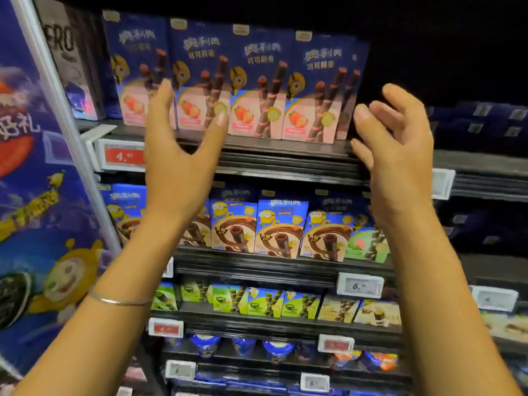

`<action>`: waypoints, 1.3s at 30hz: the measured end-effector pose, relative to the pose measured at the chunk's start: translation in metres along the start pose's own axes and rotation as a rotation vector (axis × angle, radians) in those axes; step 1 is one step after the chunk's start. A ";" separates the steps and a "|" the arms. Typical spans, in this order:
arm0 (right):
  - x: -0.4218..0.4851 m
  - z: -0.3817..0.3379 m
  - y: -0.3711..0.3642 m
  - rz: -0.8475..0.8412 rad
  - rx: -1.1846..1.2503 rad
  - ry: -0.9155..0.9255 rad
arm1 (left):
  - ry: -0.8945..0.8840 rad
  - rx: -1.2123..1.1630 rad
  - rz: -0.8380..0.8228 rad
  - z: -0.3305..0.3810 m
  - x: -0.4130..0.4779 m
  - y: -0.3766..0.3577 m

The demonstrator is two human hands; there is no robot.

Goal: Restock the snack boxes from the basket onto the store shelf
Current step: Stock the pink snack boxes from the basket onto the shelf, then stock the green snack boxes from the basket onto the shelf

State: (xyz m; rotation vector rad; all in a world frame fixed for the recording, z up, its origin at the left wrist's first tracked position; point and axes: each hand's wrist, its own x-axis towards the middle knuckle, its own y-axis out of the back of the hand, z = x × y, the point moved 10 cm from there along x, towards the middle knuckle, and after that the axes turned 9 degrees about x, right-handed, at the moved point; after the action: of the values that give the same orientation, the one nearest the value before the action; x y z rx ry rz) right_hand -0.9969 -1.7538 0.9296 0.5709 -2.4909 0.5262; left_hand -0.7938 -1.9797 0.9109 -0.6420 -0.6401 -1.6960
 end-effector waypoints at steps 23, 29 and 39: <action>-0.392 0.258 0.371 -0.021 -0.261 -1.097 | 1.057 0.184 -0.632 -0.154 -0.633 -0.109; -0.525 0.330 0.459 -0.014 -0.329 -1.368 | 1.233 0.246 -0.756 -0.174 -0.767 -0.133; -0.692 0.572 0.558 0.032 -0.392 -1.412 | 1.243 0.290 -0.758 -0.375 -0.936 -0.174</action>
State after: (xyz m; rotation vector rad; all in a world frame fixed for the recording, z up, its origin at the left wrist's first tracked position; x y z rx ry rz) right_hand -0.9666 -1.3585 -0.0505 0.9248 -3.7194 -0.6363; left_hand -0.8125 -1.5756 -0.0292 0.9707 -0.1732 -2.1868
